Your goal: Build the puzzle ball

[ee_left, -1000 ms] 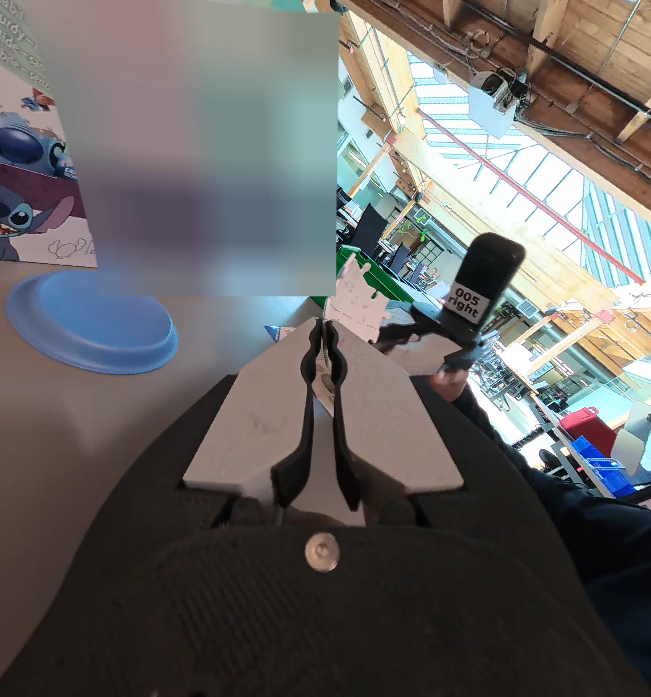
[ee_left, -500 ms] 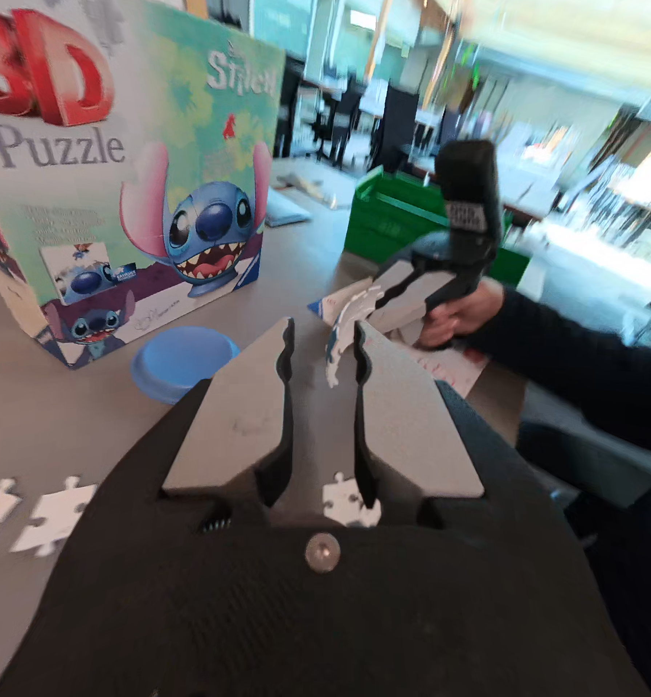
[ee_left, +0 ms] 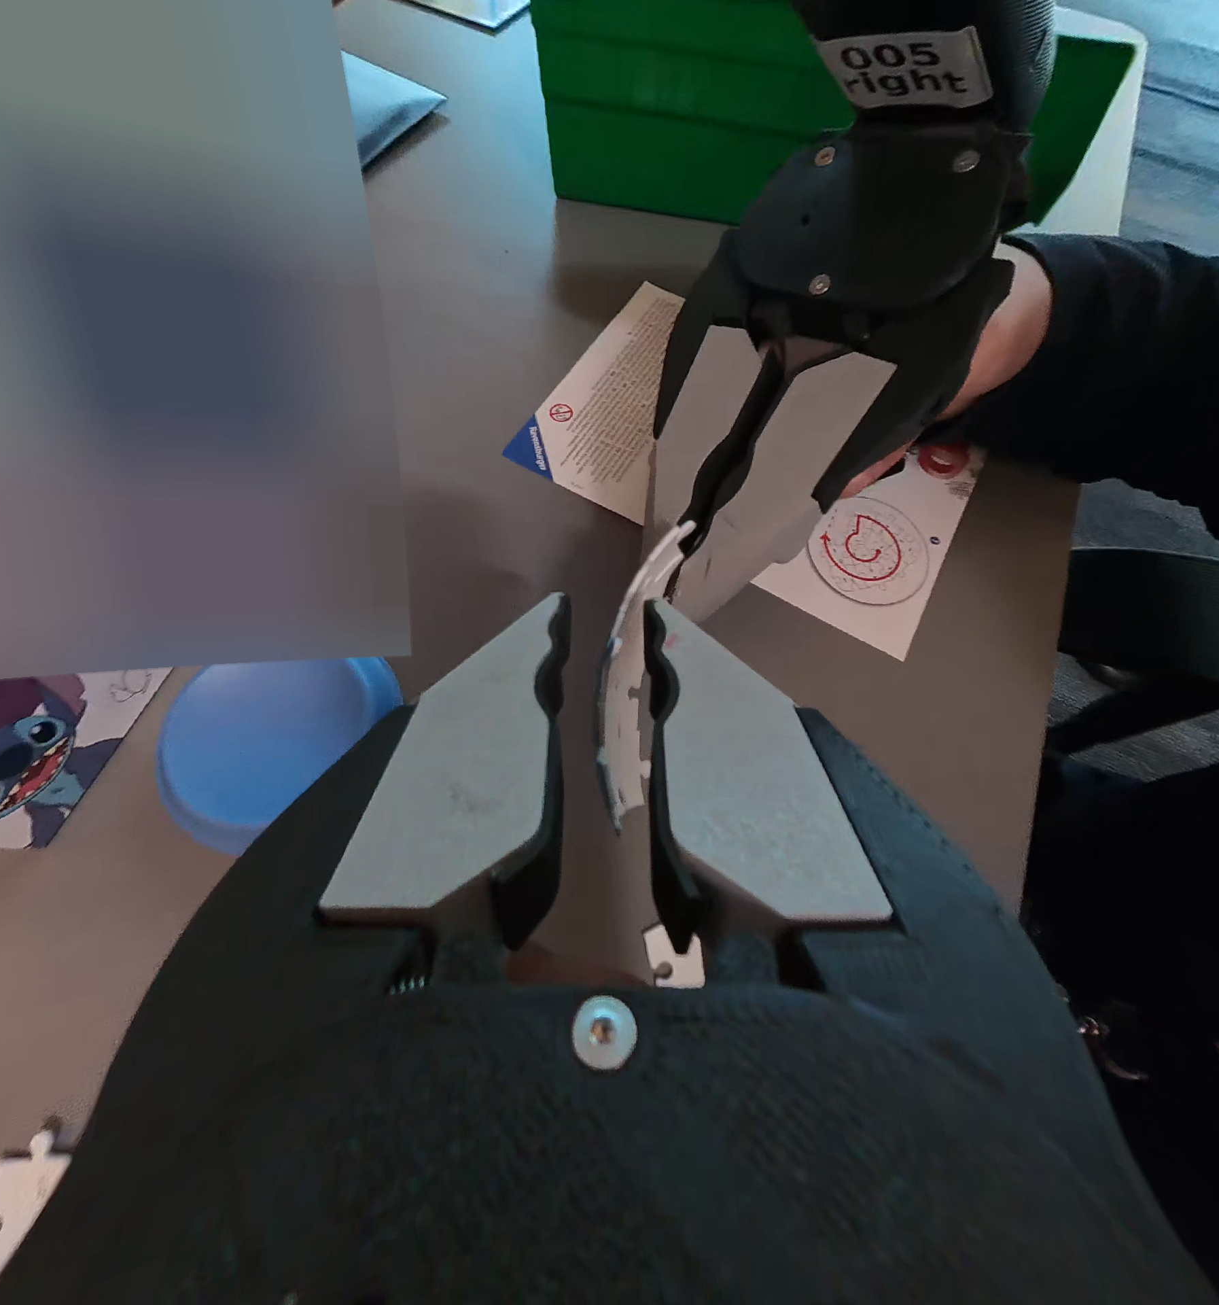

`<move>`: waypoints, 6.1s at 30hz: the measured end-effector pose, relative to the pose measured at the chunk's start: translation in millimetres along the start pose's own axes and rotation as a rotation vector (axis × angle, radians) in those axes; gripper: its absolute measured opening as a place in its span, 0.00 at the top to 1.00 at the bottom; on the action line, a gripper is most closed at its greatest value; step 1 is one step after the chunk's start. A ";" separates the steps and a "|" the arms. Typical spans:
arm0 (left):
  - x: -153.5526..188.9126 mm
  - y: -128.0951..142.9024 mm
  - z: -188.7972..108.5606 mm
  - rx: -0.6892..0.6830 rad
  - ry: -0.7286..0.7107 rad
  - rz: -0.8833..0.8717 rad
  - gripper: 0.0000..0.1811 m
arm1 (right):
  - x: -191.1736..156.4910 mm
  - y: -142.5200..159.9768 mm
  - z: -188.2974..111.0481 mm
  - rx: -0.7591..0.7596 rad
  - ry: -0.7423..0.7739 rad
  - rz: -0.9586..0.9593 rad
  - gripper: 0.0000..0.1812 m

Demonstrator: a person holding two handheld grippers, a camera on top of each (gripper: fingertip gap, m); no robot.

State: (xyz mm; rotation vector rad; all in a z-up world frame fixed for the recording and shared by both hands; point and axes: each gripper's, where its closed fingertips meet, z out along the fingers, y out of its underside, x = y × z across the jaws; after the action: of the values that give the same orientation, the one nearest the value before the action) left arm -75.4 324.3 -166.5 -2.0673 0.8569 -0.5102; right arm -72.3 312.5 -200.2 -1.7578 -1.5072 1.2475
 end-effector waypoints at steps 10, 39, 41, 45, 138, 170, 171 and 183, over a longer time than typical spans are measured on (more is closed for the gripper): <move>1.2 2.7 10.6 0.023 0.017 0.009 0.99 | 8.9 3.9 -0.3 -0.013 0.032 0.025 1.00; -1.3 28.5 5.8 -0.047 0.063 -0.056 0.93 | 0.5 2.0 1.8 0.012 -0.076 0.105 1.00; -2.2 33.0 6.3 -0.077 0.064 -0.059 0.91 | -1.0 2.7 2.6 0.005 -0.069 0.077 1.00; 6.5 41.8 10.3 -0.128 0.105 -0.050 0.94 | -4.7 1.4 3.6 0.009 -0.073 0.054 1.00; 47.1 64.2 4.1 -0.198 0.343 0.051 0.99 | -21.4 -15.5 -9.4 0.077 -0.104 -0.136 0.84; 32.3 56.0 8.2 -0.121 0.310 -0.061 1.00 | -33.5 -3.4 4.9 0.028 -0.177 -0.117 0.92; 31.3 55.7 7.9 -0.115 0.307 -0.062 1.00 | -33.6 -3.0 4.3 0.023 -0.179 -0.118 0.90; -3.3 58.2 1.8 -0.018 0.306 -0.253 1.00 | 31.4 36.2 -7.2 -0.231 0.156 -0.139 0.81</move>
State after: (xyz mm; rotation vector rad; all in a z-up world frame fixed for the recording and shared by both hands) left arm -99.4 302.5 -215.0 -2.1595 0.7760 -0.9784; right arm -49.5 334.3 -237.0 -1.8113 -1.7025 0.8758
